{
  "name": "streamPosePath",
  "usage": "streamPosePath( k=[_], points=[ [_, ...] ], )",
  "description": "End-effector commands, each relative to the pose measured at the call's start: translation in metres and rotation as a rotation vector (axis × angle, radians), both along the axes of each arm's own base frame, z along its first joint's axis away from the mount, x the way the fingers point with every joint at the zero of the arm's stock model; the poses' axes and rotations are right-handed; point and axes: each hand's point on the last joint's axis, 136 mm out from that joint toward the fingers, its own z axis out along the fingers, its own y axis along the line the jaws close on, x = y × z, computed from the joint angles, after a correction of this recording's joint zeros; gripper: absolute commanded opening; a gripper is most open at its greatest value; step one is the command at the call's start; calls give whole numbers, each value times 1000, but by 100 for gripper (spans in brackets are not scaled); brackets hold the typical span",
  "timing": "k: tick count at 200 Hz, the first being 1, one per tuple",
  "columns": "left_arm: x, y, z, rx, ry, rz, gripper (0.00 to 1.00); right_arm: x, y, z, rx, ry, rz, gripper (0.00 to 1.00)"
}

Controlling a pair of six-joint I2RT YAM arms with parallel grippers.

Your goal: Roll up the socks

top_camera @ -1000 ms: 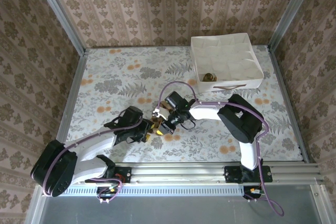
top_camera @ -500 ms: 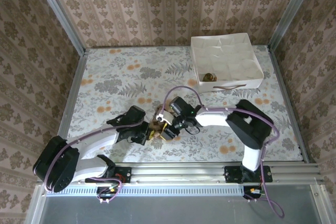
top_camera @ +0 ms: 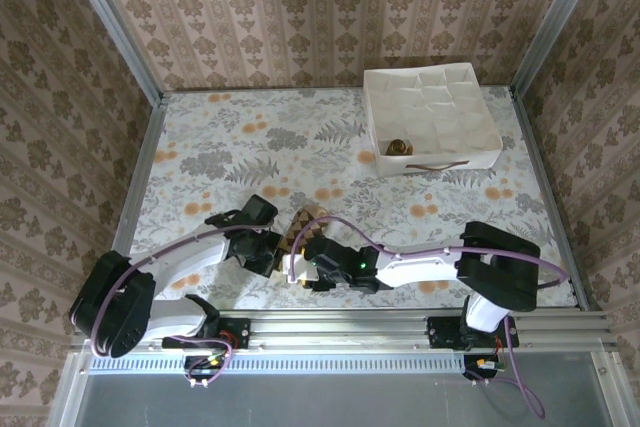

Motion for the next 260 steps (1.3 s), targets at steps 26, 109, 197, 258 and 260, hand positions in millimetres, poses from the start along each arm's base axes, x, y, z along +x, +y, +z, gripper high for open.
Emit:
streamPosePath(
  k=[26,109,197,258,260],
  points=[
    [-41,43,-27,183,184,-14,0,11,18,-2,-62,-136,37,46],
    [-33,39,-23,143,149,-31,0,26,5,-43,-175,-73,-65,1],
    [11,35,29,11,-218,-14,53,-11,-28,-72,-99,635,-132,0],
    [17,19,29,-75,-319,-27,52,-5,-46,-90,-118,864,-250,0],
    [17,18,28,-75,-318,-28,52,-5,-47,-90,-121,869,-255,0]
  ],
)
